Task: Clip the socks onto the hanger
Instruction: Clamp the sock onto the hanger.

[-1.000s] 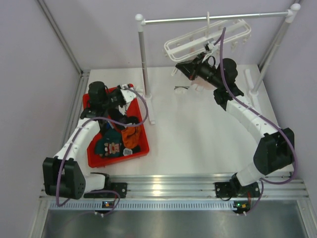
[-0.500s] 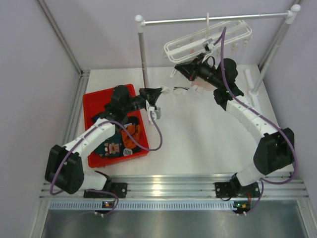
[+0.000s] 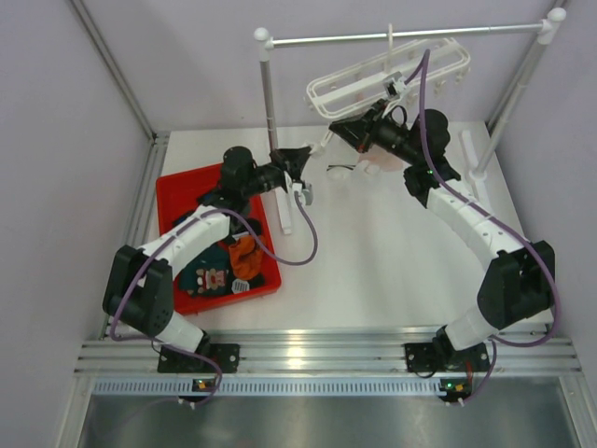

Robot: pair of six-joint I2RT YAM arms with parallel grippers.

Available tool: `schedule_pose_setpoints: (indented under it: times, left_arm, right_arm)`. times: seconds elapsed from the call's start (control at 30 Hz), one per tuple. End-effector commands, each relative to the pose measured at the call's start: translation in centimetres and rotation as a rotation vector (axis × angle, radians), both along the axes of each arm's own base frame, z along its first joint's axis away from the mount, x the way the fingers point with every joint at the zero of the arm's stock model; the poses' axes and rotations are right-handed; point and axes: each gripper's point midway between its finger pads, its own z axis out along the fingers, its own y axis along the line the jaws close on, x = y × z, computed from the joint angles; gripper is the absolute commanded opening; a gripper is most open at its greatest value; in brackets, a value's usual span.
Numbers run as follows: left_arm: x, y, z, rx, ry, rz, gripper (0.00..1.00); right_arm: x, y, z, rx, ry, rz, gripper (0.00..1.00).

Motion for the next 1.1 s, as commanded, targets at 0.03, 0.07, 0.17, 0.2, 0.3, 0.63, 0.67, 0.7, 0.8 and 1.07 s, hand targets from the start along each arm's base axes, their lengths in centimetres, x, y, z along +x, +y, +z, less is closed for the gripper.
schedule_pose_setpoints:
  times: [0.03,0.07,0.17,0.2,0.3,0.63,0.67,0.7,0.8,1.07]
  left_arm:
    - [0.2,-0.6,4.8,-0.074,-0.119,-0.021,0.11]
    - [0.2,-0.7,5.0,-0.078,-0.117,-0.024,0.11]
    - [0.1,-0.9,5.1,-0.080,-0.118,-0.035,0.11]
    - [0.0,-1.0,5.1,-0.078,-0.121,-0.041,0.11]
    - [-0.3,-1.2,5.1,-0.076,-0.123,-0.056,0.11]
    - [-0.7,-1.9,5.6,-0.083,-0.131,-0.080,0.11]
    - [-0.8,-2.0,5.8,-0.095,-0.118,-0.079,0.11]
    - [-0.8,-2.0,6.0,-0.102,-0.116,-0.080,0.11]
    - [-1.0,-2.0,6.1,-0.106,-0.119,-0.083,0.11]
    - [-1.5,-2.0,7.0,-0.133,-0.116,-0.092,0.11]
  right_arm:
    - [-1.1,-0.5,3.5,0.030,-0.089,0.020,0.00]
    - [-1.1,-0.5,3.4,0.029,-0.088,0.025,0.00]
    - [-1.0,-0.5,3.3,0.027,-0.088,0.024,0.00]
    - [-0.9,-0.5,3.2,0.026,-0.088,0.024,0.00]
    - [-0.9,-0.5,3.2,0.025,-0.089,0.024,0.00]
    - [-0.8,-0.4,2.9,0.016,-0.092,0.029,0.00]
    - [-0.7,-0.4,2.8,0.014,-0.091,0.027,0.00]
    - [-0.6,-0.4,2.7,0.009,-0.093,0.023,0.00]
    - [-0.6,-0.5,2.8,0.005,-0.100,0.013,0.00]
    - [-0.6,-0.6,2.6,-0.008,-0.107,0.013,0.00]
